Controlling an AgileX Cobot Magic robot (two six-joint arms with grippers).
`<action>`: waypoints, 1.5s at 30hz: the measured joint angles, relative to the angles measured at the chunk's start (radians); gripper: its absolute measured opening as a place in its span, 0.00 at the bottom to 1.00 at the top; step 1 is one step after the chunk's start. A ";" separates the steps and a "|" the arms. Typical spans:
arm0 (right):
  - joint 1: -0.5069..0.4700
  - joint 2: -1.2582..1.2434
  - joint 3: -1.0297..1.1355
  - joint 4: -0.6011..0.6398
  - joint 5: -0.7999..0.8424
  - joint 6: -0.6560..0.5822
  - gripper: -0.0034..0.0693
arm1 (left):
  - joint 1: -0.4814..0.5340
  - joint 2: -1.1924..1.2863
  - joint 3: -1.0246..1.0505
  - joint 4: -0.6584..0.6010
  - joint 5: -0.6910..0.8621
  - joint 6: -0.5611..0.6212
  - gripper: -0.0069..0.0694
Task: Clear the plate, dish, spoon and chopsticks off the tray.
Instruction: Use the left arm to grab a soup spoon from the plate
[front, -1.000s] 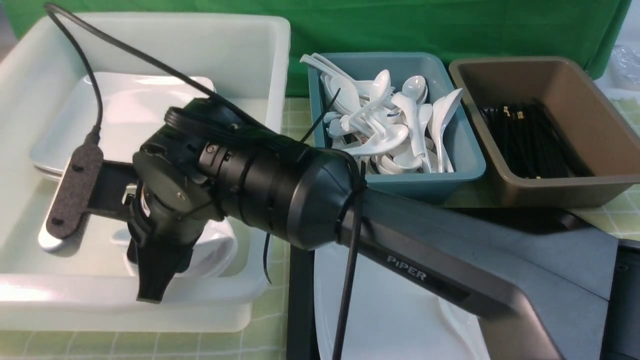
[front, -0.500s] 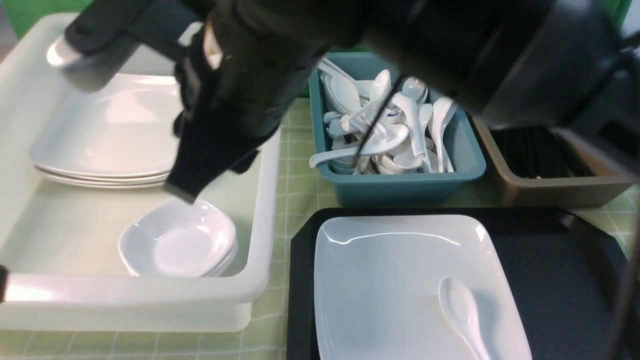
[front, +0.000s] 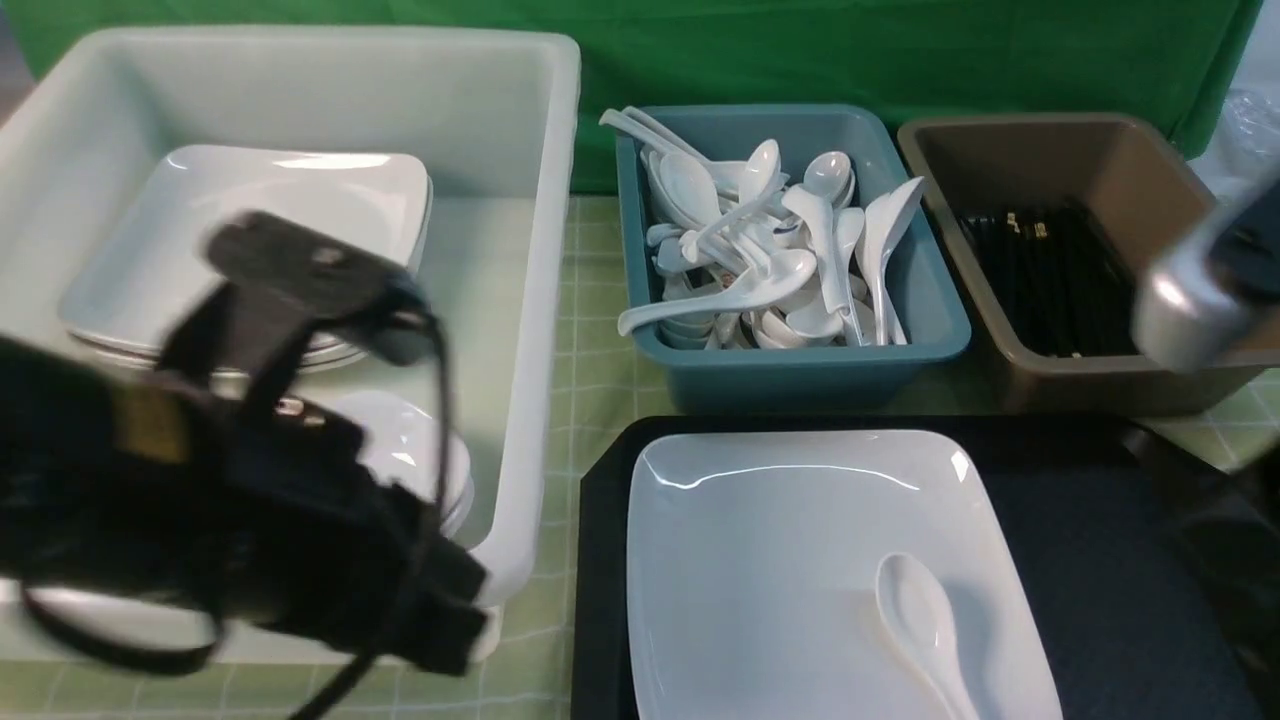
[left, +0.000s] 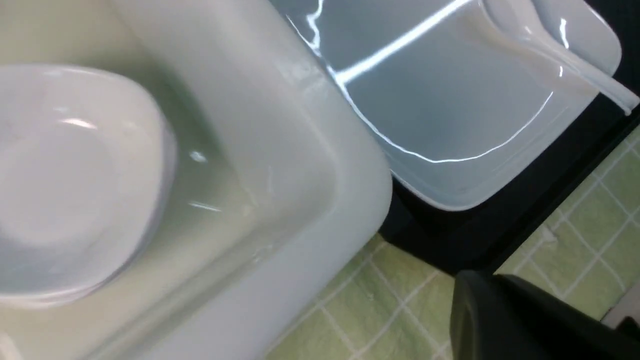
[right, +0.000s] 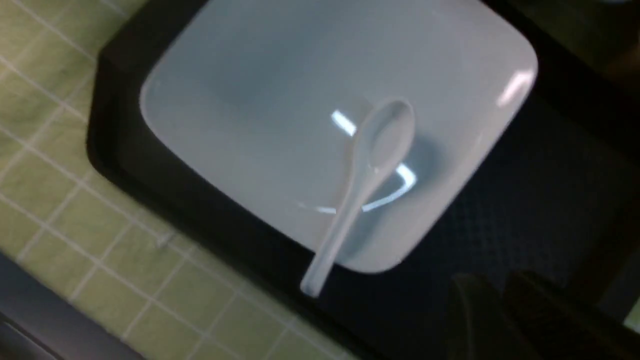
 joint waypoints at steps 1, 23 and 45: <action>-0.024 -0.098 0.071 -0.015 -0.002 0.014 0.22 | -0.059 0.098 -0.008 -0.037 -0.056 -0.003 0.12; 0.021 -0.520 0.203 -0.163 0.031 -0.016 0.28 | -0.444 0.970 -0.812 0.065 0.069 -0.600 0.68; 0.187 -0.521 0.203 -0.168 0.031 -0.039 0.32 | -0.444 1.116 -0.892 0.247 0.192 -0.548 0.33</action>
